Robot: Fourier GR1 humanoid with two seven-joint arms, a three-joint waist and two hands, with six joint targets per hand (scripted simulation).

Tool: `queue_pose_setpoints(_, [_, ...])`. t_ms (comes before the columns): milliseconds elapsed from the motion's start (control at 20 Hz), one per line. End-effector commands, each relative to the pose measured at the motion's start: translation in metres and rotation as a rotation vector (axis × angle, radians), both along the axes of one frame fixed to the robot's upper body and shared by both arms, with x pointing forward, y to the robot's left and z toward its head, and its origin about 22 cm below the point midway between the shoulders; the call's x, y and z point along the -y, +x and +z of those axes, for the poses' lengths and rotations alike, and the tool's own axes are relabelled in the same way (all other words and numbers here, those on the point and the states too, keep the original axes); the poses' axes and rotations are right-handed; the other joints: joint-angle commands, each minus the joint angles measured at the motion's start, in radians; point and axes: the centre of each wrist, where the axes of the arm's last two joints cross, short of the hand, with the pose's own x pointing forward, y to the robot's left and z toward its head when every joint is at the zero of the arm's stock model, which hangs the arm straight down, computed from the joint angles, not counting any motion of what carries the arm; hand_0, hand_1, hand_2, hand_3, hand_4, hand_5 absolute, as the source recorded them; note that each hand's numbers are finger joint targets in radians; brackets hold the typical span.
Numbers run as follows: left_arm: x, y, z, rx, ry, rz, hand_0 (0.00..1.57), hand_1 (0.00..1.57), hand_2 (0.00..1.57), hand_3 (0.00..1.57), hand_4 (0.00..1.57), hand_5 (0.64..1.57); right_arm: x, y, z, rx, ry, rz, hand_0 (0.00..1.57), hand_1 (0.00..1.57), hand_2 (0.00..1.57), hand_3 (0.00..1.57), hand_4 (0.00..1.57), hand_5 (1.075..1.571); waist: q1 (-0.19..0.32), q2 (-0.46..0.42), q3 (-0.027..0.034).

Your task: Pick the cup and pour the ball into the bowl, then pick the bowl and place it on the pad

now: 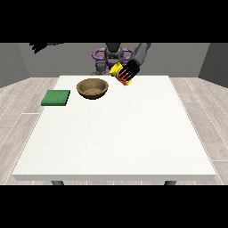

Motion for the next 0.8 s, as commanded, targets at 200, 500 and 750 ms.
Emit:
queue_pose_setpoints(200, [0.053, 0.013, 0.01, -0.034, 0.521, -0.044, 1.25, 1.25, 1.57, 1.57, 1.09, 1.567, 0.01, -0.014, -0.044, -0.126, 0.045, -0.047, 0.0, 0.0, 0.0, 0.0, 0.39, 1.569, 0.049, -0.126, 0.0006])
queue_pose_setpoints(500, [0.099, 0.003, 0.022, -0.084, 0.617, 0.002, 1.25, 1.25, 1.57, 1.57, 1.09, 1.567, -0.003, 0.003, -0.033, -0.127, 0.036, -0.014, 0.0, 0.0, 0.0, 0.0, 0.43, 1.57, 0.012, -0.125, -0.0046])
queue_pose_setpoints(750, [0.11, 0.011, 0.039, -0.056, 0.793, 0.003, 0.0, 0.0, 1.57, 1.41, 0.93, 1.559, 0.031, -0.001, -0.018, -0.072, 0.037, -0.03, 0.0, 0.0, 0.0, 0.19, 0.44, 1.57, 0.052, -0.088, -0.0045])
